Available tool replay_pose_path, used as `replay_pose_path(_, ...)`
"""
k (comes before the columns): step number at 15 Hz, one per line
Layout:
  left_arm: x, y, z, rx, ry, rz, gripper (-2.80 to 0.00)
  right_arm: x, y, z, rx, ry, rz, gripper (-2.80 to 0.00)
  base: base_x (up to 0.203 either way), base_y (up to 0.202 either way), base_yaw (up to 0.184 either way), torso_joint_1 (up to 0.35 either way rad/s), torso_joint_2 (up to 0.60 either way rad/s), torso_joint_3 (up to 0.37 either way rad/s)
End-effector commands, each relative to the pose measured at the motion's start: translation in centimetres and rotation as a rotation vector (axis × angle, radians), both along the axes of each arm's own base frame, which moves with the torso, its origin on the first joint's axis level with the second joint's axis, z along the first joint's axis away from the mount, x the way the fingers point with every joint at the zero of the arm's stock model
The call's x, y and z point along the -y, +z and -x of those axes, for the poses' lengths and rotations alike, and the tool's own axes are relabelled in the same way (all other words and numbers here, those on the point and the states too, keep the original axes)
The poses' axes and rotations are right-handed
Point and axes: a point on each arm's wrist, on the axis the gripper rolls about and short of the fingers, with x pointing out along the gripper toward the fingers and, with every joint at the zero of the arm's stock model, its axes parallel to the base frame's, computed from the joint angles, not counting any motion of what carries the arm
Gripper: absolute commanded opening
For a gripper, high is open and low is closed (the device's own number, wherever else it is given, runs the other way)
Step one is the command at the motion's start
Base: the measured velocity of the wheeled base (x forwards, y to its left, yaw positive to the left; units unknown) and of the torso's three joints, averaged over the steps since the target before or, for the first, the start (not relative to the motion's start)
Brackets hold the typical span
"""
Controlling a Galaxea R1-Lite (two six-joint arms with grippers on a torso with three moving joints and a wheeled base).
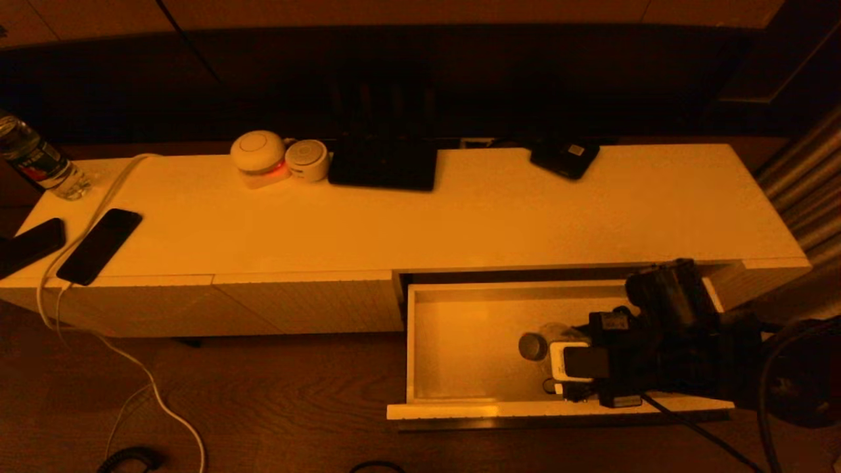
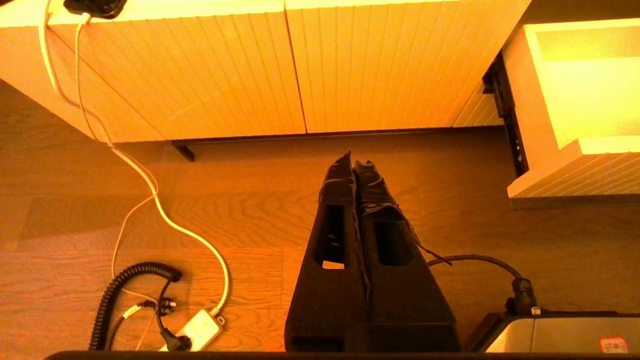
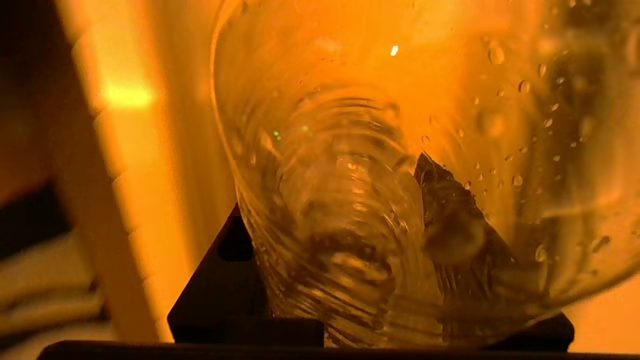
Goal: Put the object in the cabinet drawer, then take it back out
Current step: Put the mineral water in the drawer
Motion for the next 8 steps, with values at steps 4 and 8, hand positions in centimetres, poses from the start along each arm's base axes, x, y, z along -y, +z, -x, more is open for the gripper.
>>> replay_pose_path(4, 0.0, 0.0, 0.0, 0.0, 0.0, 0.0, -2.8, 0.3, -2.0, -1.0, -0.148, -0.006, 0.081, -2.8, 0.0, 0.0, 0.0, 0.0, 0.0, 0.0)
replay_pose_path(8, 0.0, 0.0, 0.0, 0.0, 0.0, 0.0, -2.8, -1.8, -3.4, -2.2, -0.188, 0.033, 0.101, -2.8, 0.0, 0.0, 0.0, 0.0, 0.0, 0.0)
